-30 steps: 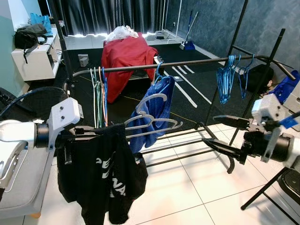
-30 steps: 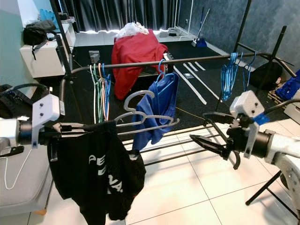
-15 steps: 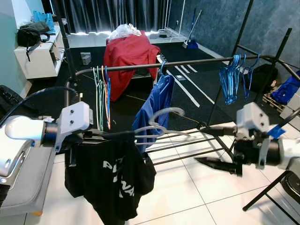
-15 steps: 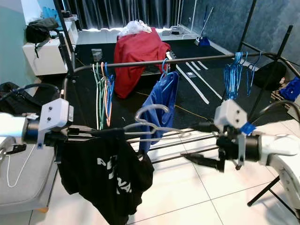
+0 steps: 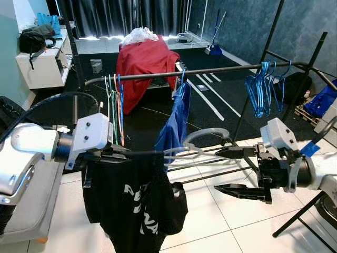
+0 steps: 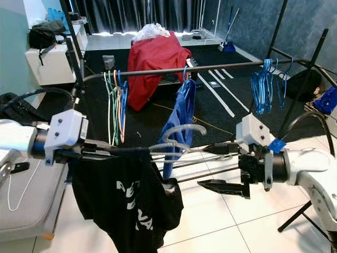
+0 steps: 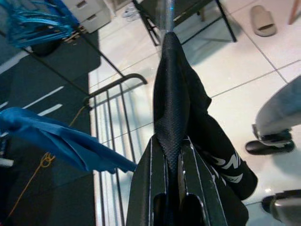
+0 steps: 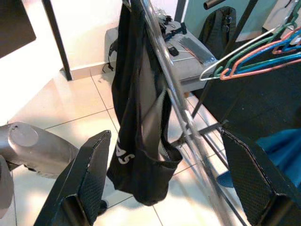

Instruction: Hang hanger

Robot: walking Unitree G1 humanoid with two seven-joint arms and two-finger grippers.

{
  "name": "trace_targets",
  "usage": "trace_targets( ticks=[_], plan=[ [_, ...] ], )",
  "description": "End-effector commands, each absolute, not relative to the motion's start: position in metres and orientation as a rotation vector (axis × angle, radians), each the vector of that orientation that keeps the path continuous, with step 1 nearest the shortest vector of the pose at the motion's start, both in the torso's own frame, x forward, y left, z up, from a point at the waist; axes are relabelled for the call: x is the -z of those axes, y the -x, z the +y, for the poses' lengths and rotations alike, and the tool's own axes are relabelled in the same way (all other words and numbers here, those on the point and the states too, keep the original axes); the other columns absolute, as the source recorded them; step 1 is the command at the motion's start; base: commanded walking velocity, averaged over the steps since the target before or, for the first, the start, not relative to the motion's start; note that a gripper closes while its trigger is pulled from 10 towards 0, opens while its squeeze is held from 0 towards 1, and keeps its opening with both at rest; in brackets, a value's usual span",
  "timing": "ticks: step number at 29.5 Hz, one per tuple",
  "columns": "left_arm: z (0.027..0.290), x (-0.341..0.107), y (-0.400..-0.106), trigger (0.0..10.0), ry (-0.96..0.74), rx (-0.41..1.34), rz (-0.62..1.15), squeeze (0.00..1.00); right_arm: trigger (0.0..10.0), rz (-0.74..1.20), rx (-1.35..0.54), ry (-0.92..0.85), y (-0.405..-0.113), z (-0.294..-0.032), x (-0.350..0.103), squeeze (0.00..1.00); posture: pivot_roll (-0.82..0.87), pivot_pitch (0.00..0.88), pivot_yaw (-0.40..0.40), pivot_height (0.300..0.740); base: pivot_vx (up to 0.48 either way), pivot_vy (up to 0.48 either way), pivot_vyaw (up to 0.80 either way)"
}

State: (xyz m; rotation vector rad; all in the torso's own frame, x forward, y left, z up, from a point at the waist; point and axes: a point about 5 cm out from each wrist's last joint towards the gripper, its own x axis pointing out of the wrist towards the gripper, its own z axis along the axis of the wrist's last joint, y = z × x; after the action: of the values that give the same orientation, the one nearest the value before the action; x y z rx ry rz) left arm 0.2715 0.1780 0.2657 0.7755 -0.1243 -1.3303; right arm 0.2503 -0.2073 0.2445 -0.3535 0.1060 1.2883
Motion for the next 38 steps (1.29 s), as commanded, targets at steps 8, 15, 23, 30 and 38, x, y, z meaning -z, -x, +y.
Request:
trace_targets(
  ticks=[8,15,23,30,38],
  plan=[
    [0.164,-0.273,-0.261,10.0,-0.78,1.421,-0.167,0.0,10.0,0.004,-1.301,0.263,-0.253,-0.203,-0.254,0.0,-0.05,0.0,-0.03,0.74,0.0,0.0,0.0],
    [0.162,-0.276,-0.26,10.0,-0.771,1.423,-0.182,0.0,3.6,0.035,-1.302,0.249,-0.253,-0.199,-0.24,0.0,-0.05,0.002,-0.029,0.74,0.0,0.0,0.0],
    [0.161,-0.283,-0.26,10.0,-0.772,1.43,-0.198,0.0,0.0,0.05,-1.333,0.212,-0.245,-0.197,-0.233,0.0,-0.04,0.0,-0.025,0.74,0.0,0.0,0.0],
    [0.156,-0.287,-0.258,10.0,-0.761,1.447,-0.224,0.0,0.0,0.024,-1.321,0.201,-0.247,-0.195,-0.235,0.0,-0.04,0.0,-0.019,0.74,0.0,0.0,0.0],
    [0.153,-0.29,-0.254,10.0,-0.705,1.487,-0.236,0.0,0.0,0.01,-1.312,0.199,-0.248,-0.194,-0.237,0.0,-0.04,0.0,-0.019,0.74,0.0,0.0,0.0]
  ],
)
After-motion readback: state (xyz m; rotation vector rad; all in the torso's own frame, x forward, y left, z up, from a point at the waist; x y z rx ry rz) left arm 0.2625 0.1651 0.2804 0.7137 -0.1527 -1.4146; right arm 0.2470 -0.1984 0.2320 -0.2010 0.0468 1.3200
